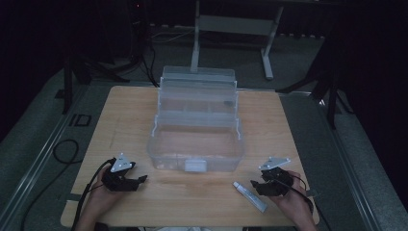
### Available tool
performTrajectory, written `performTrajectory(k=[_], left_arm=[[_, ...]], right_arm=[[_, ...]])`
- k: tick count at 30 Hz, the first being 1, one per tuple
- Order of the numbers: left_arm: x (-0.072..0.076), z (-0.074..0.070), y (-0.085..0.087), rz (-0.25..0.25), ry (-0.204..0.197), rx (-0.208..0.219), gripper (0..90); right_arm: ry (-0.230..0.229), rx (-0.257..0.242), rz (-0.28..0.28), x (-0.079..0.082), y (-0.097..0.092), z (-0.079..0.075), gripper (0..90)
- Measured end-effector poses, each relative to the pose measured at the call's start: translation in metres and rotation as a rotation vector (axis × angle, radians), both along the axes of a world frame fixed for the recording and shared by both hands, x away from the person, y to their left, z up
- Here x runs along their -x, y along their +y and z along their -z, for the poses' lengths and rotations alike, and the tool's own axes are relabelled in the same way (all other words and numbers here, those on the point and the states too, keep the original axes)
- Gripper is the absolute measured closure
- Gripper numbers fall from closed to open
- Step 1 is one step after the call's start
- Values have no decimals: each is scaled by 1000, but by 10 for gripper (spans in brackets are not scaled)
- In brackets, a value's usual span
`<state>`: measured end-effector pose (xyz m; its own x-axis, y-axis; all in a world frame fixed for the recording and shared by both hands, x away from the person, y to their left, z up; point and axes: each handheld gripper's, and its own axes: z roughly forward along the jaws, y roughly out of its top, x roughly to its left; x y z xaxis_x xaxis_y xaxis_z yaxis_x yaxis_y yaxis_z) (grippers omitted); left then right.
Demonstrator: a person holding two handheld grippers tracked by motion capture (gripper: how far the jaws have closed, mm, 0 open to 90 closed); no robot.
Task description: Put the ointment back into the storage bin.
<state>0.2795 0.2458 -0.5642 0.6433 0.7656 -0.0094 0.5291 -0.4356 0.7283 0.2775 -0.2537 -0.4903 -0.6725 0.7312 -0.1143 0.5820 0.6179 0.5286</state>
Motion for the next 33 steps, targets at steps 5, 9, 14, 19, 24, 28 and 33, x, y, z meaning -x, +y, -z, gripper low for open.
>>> performTrajectory(k=[5,9,14,19,24,28,33], left_arm=[[0,0,0,0,0,0,274],[0,0,0,0,-1,1,274],[0,0,0,0,-1,1,273],[0,0,0,0,-1,1,274],[0,0,0,0,0,1,274],[0,0,0,0,0,1,274],[0,0,0,0,0,1,274]], right_arm=[[29,9,-24,2,6,0,432],[31,13,-31,5,10,0,448],[52,15,-53,6,15,-1,483],[85,21,-83,5,21,1,538],[116,33,-109,3,27,4,571],[140,42,-119,1,32,5,591],[172,55,-132,-2,37,5,613]])
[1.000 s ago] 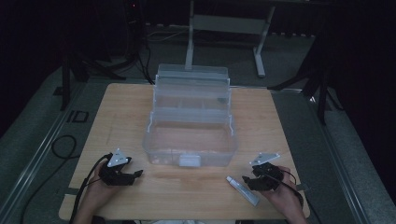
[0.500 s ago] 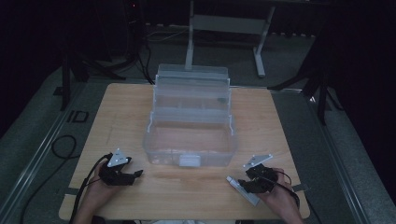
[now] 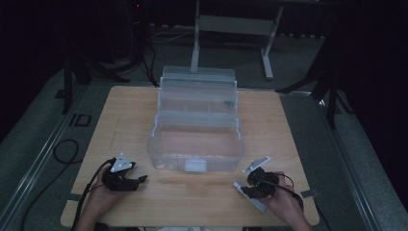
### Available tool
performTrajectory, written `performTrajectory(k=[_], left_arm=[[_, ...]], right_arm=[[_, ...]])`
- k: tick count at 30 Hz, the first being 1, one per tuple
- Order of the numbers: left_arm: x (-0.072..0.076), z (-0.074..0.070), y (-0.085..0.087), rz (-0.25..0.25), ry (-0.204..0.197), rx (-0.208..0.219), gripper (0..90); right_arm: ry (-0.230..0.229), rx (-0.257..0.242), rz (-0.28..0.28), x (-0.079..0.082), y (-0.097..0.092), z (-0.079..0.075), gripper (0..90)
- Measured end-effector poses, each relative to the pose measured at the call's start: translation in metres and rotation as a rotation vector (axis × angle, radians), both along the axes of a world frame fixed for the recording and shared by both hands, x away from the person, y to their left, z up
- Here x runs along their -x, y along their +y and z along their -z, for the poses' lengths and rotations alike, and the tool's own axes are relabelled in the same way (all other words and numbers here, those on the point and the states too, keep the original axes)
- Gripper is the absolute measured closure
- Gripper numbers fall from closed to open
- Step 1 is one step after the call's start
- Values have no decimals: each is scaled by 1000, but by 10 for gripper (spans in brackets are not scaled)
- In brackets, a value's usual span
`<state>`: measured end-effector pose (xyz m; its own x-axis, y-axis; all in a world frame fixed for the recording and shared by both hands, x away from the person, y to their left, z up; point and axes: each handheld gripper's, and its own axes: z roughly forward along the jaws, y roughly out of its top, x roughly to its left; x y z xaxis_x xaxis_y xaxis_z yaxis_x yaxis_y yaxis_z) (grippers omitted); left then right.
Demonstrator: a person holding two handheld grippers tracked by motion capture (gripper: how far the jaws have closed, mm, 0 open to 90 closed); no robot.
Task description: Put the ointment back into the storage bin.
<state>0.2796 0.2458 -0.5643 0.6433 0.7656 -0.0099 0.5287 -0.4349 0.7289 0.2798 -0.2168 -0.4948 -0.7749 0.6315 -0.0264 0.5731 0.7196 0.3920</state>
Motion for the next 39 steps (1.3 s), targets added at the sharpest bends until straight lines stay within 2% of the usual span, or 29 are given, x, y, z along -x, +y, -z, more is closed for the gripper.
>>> performTrajectory(k=[16,27,35,39], left_arm=[[0,0,0,0,0,0,274],[0,0,0,0,0,0,274],[0,0,0,0,0,0,274],[0,0,0,0,0,0,274]], right_arm=[[96,105,-39,-8,14,2,647],[128,145,-44,-13,19,7,660],[165,189,-61,-17,23,14,672],[169,211,-75,-18,24,18,678]])
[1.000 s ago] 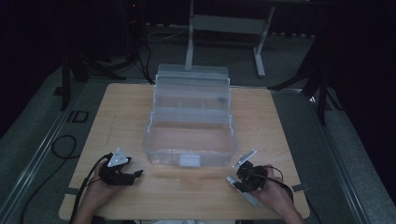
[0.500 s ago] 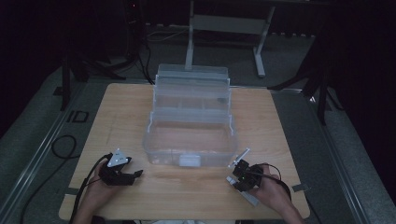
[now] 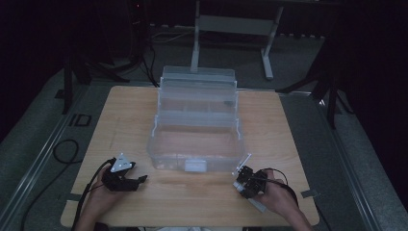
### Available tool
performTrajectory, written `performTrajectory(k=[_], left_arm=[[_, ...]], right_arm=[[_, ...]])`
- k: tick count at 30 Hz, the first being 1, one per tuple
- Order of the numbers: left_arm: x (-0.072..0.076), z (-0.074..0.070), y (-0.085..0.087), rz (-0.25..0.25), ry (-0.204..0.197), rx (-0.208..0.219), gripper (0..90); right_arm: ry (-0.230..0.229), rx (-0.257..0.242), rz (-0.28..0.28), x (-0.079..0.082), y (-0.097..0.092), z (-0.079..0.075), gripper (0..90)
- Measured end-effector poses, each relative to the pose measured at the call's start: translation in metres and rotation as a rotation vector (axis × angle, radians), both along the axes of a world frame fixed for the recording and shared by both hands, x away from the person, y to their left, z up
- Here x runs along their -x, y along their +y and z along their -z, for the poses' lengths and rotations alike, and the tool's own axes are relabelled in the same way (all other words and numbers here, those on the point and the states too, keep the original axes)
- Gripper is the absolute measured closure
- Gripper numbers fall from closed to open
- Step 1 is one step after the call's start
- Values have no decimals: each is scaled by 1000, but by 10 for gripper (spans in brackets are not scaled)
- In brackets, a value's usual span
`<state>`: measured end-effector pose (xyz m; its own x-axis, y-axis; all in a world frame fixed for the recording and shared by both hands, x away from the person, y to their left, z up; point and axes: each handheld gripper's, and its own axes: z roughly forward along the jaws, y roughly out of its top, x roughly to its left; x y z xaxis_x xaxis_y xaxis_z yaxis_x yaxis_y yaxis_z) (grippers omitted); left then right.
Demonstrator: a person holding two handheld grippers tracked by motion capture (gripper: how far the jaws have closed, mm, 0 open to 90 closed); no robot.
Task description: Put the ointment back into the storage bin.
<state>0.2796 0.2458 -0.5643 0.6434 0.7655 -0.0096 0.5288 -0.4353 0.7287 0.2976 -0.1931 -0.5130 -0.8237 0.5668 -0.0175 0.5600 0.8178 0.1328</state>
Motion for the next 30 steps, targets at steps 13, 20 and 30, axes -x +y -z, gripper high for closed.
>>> performTrajectory(k=[13,20,30], left_arm=[[0,0,0,0,0,0,274],[0,0,0,0,0,0,274],[0,0,0,0,0,0,274]], right_arm=[[25,36,-33,-1,0,4,683],[11,49,-84,1,2,3,701],[10,57,-125,4,3,-5,704]])
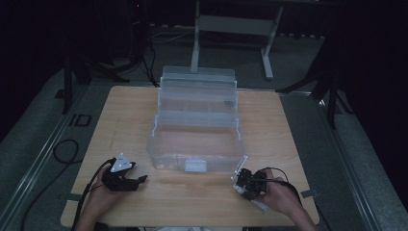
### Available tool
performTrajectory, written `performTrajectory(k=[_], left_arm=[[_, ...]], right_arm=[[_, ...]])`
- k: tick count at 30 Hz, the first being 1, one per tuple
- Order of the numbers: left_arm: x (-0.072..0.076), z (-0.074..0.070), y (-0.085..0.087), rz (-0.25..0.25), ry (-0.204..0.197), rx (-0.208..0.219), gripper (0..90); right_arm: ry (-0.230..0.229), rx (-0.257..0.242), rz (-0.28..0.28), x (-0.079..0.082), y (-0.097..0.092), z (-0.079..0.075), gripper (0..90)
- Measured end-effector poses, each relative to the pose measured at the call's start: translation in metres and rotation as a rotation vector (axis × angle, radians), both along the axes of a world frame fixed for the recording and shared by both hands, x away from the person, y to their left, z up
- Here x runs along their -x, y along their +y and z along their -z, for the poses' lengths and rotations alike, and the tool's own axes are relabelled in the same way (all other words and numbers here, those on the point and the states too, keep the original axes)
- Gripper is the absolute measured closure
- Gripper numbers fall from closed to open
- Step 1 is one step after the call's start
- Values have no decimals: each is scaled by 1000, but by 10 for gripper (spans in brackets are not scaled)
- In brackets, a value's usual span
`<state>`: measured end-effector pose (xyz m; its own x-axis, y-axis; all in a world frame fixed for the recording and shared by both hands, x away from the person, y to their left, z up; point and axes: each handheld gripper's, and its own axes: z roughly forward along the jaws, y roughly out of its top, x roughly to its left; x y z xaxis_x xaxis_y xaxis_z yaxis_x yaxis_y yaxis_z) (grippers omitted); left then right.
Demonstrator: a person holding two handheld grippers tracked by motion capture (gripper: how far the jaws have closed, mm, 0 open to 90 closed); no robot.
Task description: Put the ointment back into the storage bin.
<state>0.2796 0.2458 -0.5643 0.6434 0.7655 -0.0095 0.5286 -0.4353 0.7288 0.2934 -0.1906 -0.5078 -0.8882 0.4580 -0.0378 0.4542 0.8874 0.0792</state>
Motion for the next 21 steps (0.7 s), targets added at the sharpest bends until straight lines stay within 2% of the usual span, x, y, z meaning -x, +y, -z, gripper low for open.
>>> performTrajectory(k=[21], left_arm=[[0,0,0,0,0,0,274]], right_arm=[[-14,20,-51,-5,-4,-30,704]])
